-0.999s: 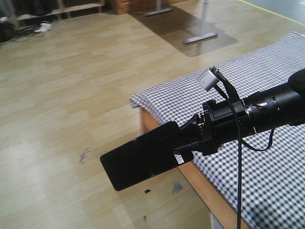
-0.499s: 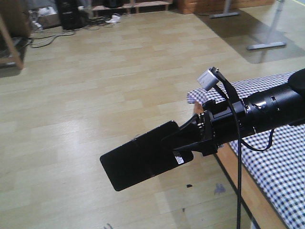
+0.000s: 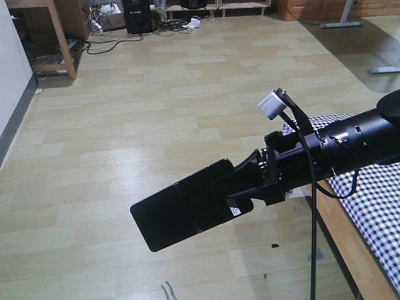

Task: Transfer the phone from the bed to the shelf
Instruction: 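Drive the base away from the bed holding the phone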

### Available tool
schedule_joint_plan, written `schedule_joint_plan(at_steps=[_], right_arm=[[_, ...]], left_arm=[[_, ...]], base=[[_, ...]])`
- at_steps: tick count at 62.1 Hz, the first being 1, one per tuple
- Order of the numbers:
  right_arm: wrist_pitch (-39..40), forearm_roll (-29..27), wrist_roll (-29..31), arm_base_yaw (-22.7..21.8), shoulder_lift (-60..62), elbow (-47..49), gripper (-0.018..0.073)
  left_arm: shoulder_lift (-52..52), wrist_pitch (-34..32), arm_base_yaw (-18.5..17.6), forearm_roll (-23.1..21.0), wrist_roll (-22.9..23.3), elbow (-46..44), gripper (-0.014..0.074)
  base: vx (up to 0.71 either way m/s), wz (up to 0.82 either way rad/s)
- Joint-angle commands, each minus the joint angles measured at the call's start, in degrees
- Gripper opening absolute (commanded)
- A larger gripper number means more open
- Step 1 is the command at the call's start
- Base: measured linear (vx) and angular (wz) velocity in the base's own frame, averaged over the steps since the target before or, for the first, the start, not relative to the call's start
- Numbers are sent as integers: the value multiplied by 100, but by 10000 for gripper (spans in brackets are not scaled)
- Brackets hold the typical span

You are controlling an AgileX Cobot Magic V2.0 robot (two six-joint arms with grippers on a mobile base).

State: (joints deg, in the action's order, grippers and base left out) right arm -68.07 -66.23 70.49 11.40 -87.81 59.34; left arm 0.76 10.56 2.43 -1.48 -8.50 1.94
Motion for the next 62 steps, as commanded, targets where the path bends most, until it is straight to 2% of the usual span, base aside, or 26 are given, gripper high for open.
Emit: schedule_joint_plan(at_steps=[1,62], right_arm=[[-566,-487,8,-15,230,144,-2],[-566,-487,8,-15,230,144,-2]], left_arm=[[77,-415,-20,-52,33,-122,1],[77,-415,-20,-52,33,-122,1]], base=[[1,7],[9,7]])
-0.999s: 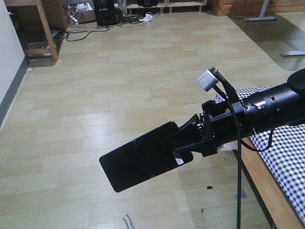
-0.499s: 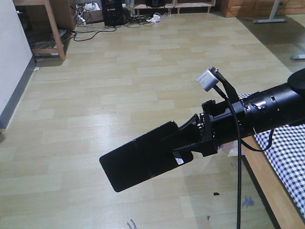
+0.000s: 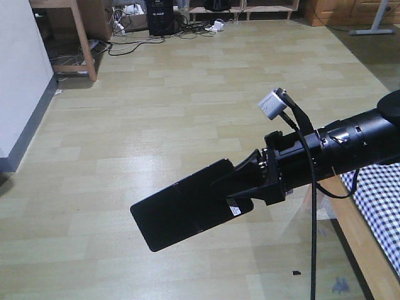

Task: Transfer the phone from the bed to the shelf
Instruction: 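Drive the base away from the bed holding the phone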

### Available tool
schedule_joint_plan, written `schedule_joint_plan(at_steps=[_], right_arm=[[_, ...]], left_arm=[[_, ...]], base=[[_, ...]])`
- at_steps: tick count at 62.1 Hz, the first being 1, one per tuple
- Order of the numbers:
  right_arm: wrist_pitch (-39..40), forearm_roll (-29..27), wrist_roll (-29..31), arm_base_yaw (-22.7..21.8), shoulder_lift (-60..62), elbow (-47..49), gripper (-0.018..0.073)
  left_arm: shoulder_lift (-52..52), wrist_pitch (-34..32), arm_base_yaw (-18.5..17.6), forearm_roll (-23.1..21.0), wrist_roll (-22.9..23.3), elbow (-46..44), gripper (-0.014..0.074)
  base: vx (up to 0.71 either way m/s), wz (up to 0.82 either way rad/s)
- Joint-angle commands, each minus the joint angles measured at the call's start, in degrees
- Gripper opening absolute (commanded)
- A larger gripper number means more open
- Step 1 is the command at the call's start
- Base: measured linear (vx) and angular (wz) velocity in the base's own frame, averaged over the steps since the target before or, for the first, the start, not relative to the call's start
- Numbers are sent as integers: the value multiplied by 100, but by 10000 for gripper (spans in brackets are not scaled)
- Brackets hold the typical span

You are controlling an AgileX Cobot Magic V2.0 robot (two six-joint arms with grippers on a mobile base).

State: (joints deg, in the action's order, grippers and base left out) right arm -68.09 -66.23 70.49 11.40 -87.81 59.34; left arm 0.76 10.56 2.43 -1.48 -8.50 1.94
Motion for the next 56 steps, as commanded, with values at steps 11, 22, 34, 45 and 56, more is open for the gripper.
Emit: schedule_joint_plan(at_steps=[11,22,34,45,56], right_arm=[[-564,-487,8,-15,230,144,-2],[-564,-487,8,-15,230,144,-2],[-564,-487,8,-15,230,144,-2],[-564,-487,8,-15,230,144,-2],[-564,-487,8,-15,230,144,-2]], left_arm=[[77,-415,-20,-52,33,-122,1],[77,-415,-20,-52,33,-122,1],[77,-415,-20,-52,33,-122,1],[77,-415,-20,-52,33,-122,1],[77,-415,-20,-52,33,-122,1]], base=[[20,2],[23,-1],[25,-4],[27,-6],[29,-6]])
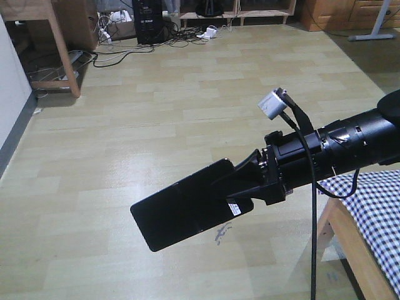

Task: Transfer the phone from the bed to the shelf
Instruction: 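Drive the base away from the bed holding the phone, then drive the base toward the wooden shelf unit with the laptop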

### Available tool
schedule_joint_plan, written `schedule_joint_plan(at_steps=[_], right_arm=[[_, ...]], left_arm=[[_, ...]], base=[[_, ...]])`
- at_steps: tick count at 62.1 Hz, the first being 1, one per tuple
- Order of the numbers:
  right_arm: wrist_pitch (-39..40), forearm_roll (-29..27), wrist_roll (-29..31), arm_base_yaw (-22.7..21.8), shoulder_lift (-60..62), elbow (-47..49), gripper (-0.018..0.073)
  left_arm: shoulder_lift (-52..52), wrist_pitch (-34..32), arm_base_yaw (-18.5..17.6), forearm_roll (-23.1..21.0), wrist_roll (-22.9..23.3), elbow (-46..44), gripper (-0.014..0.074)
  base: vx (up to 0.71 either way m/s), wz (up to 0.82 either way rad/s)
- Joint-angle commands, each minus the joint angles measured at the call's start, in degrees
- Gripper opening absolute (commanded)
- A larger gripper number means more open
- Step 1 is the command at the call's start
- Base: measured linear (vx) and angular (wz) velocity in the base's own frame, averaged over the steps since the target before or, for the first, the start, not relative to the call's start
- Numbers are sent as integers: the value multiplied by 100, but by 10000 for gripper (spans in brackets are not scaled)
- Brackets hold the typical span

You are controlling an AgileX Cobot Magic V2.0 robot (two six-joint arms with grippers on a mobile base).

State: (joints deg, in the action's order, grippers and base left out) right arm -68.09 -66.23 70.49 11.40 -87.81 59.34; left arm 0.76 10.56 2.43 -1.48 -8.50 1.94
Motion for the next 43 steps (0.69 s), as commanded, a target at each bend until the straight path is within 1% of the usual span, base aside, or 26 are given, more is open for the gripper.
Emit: schedule_joint_plan(at_steps=[1,21,43], right_arm=[[-564,-487,8,-15,230,144,-2],[-564,-487,8,-15,230,144,-2],[-564,-488,8,-15,230,144,-2]], left_arm=[[77,-415,-20,-52,33,-122,1],[77,-415,-20,-52,33,-122,1],[77,-415,-20,-52,33,-122,1]], base=[[31,-6],[34,-5],[40,-2]])
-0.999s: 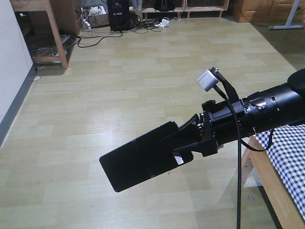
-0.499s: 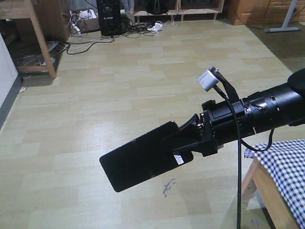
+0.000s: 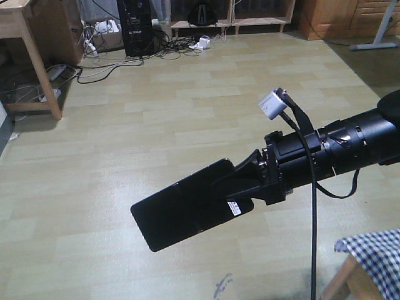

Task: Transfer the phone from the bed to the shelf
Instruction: 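Drive the base toward the wooden shelf unit with the laptop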

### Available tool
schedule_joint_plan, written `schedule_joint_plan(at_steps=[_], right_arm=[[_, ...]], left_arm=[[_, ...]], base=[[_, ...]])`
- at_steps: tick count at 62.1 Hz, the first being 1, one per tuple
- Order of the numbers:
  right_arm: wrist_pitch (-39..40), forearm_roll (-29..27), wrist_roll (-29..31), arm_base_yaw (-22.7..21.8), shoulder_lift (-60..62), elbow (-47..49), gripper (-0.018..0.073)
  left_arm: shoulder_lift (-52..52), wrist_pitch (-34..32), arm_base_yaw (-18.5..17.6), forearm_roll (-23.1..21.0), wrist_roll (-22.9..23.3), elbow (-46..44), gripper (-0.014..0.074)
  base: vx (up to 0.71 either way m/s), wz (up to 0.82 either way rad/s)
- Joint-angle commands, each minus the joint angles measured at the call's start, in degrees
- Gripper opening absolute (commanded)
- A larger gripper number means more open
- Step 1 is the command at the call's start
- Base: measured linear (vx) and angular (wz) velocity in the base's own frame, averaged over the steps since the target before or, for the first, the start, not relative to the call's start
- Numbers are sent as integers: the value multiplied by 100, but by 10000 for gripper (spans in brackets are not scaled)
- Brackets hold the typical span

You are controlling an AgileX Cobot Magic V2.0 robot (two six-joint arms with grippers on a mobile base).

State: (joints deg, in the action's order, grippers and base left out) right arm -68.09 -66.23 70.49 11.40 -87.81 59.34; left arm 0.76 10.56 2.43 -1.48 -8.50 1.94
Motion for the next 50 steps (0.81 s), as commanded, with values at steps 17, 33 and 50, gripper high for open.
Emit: schedule_joint_plan(at_steps=[17,33,50], right_arm=[[-564,-488,8,-15,230,144,-2],[-564,-488,8,-15,230,144,-2],[-564,-488,8,-15,230,144,-2]], left_arm=[[77,-415,-20,-52,33,-122,1],[77,-415,-20,-52,33,-122,1],[77,-415,-20,-52,33,-122,1]], base=[[44,0],[45,-2],[46,-11]])
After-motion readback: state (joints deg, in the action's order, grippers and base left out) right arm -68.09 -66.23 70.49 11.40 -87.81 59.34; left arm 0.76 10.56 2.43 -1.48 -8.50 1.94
